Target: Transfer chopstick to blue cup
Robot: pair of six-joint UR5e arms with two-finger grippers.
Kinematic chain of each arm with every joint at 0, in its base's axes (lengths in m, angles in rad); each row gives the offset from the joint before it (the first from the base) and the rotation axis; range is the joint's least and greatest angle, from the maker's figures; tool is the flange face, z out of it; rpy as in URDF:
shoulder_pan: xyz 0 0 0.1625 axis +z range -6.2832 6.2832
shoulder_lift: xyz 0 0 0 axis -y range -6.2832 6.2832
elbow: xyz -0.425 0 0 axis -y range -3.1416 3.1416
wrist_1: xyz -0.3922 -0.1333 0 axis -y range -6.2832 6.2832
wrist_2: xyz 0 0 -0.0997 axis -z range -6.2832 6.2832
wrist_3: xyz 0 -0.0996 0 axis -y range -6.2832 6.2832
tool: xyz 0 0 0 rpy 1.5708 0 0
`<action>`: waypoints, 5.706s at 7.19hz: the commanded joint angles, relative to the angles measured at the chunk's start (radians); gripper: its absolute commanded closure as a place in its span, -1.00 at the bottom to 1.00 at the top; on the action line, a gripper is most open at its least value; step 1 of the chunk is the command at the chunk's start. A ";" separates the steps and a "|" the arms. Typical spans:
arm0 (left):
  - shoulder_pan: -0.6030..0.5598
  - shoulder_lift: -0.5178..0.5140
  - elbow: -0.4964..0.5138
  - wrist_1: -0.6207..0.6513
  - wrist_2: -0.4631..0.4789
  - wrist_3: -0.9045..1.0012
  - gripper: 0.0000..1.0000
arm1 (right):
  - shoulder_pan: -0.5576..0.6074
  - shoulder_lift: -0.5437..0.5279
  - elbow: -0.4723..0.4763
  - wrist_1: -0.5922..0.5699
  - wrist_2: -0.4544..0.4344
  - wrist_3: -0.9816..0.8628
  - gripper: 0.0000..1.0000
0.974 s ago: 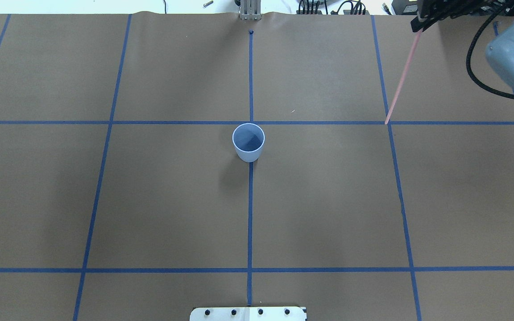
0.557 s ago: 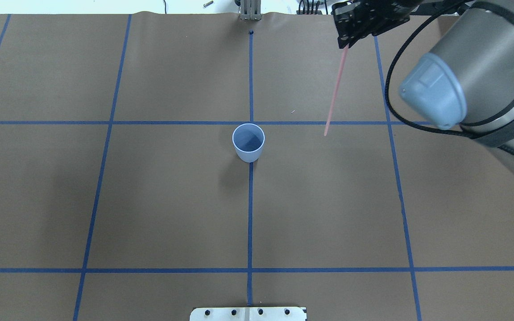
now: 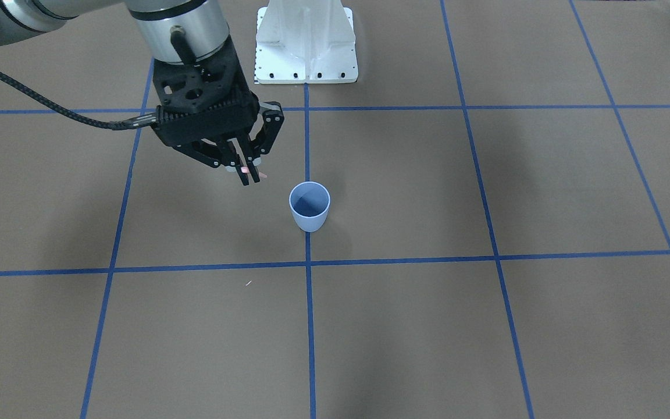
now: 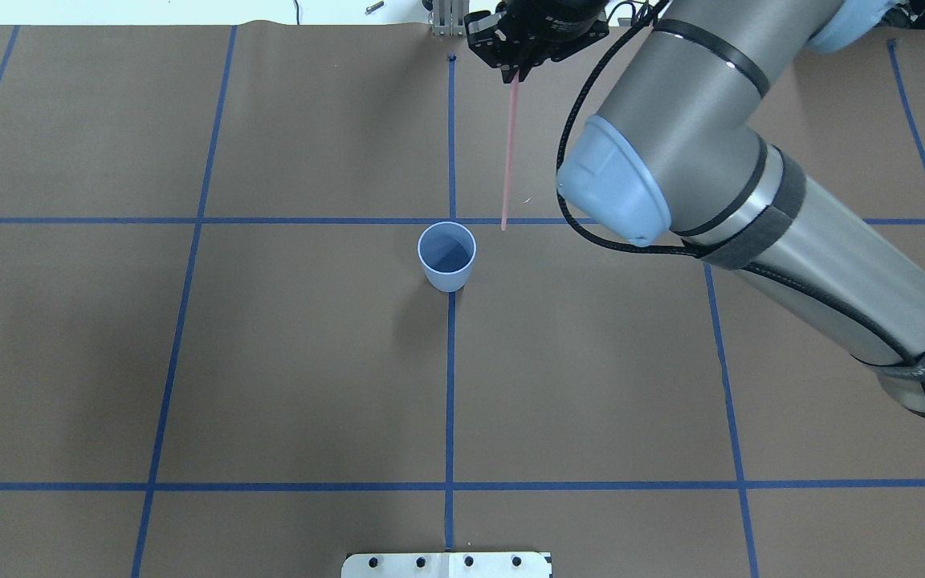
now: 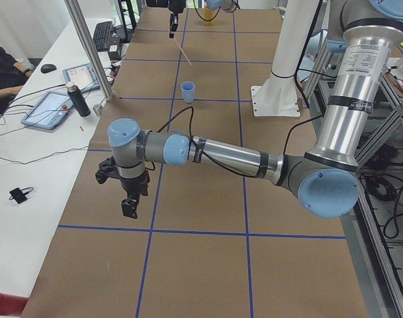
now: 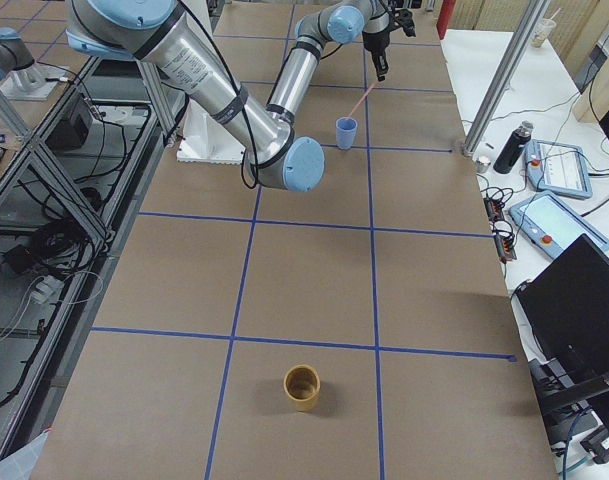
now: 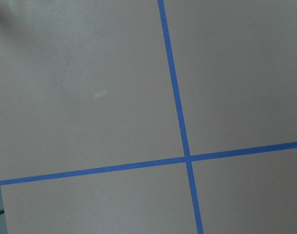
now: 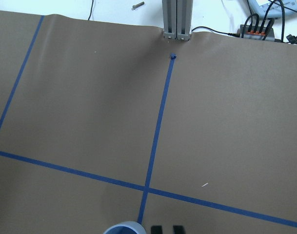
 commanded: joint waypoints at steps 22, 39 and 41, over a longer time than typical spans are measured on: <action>0.002 -0.018 0.069 -0.036 0.002 -0.002 -0.98 | -0.162 -0.025 0.145 -0.129 -0.202 0.076 -1.00; -0.132 0.146 0.130 -0.168 -0.131 0.041 -0.98 | 0.779 -0.904 -0.156 0.082 0.318 -1.059 -1.00; -0.135 0.170 0.085 -0.163 -0.188 0.013 -0.98 | 0.786 -0.914 -0.182 0.083 0.330 -1.059 -1.00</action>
